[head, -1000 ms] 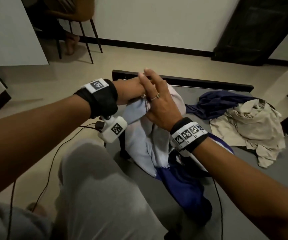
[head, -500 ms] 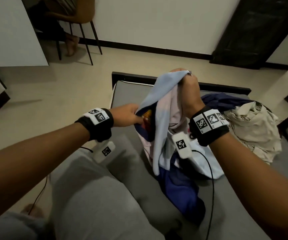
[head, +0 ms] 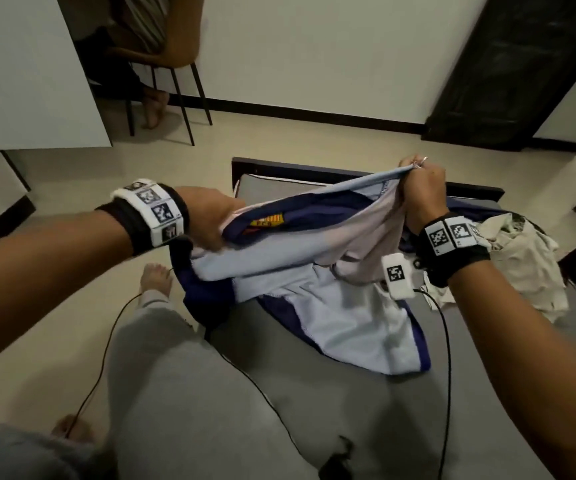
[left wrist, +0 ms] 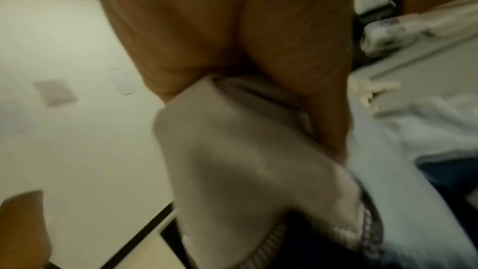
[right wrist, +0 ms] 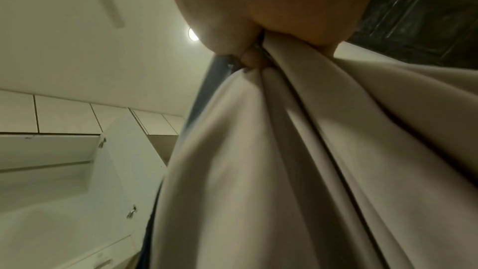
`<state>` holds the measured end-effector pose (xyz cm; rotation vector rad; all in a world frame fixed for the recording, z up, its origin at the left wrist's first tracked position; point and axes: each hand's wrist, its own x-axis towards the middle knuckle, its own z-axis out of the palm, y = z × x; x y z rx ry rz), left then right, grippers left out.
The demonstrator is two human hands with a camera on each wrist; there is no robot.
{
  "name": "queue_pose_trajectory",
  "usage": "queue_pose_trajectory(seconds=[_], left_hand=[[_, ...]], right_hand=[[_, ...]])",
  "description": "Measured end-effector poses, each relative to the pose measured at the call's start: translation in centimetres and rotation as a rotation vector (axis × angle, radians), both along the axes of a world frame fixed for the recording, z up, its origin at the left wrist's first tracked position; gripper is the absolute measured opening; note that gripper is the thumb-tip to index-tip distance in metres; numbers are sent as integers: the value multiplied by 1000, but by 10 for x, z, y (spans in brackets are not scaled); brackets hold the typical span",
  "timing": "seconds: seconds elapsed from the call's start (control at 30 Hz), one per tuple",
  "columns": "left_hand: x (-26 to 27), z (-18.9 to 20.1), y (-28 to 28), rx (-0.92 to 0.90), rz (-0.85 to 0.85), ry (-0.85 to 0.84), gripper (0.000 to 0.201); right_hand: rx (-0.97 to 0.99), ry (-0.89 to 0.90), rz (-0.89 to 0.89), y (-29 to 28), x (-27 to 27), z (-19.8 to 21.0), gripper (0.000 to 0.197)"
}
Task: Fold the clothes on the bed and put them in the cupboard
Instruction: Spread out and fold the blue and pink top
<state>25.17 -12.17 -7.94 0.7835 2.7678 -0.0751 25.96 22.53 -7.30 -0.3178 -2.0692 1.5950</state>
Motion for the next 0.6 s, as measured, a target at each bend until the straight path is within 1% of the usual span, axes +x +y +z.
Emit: queue_pose_trajectory(seconds=[0.03,0.07,0.1,0.17,0.23,0.27,0.3,0.37,0.4,0.43,0.47,0.5,0.53,0.57,0.6], left_hand=[[0,-4,-2,-49,6,68,36],[0,-5,-3,-15,34,106,20],[-1,-3,-5,50,69,130,9],[-7,3,-12,181,181,149,19],[-11,7,-22,327,327,92,23],[-13,7,-26,423,393,45,24],[-13,6,-28,552,447,-20,24],[-11,4,-25,846,552,-163,23],[-12,3,-20,946,576,-188,22],[-13,0,-15,1013,581,-174,19],[-14,-2,-9,1017,571,-138,13],[-13,-2,-3,967,538,-100,9],[-11,-4,1,864,477,-70,26],[-9,-7,5,716,380,-40,50],[-7,-9,6,522,265,13,73]], right_hand=[[3,0,29,-3,3,2,39],[16,-8,64,-4,3,3,40],[44,-24,93,-5,5,3,37],[103,-63,170,-7,6,2,30],[199,-92,224,-6,6,2,22],[212,-111,222,-4,8,3,21],[199,-120,213,-2,9,2,24],[203,-122,176,3,12,0,36],[224,-132,155,7,13,-1,41],[249,-144,145,10,14,-2,43],[266,-152,137,13,16,-2,45],[282,-163,123,18,17,-2,47],[298,-178,112,21,18,-2,47],[309,-187,97,25,20,-1,47],[320,-187,88,29,22,0,46]])
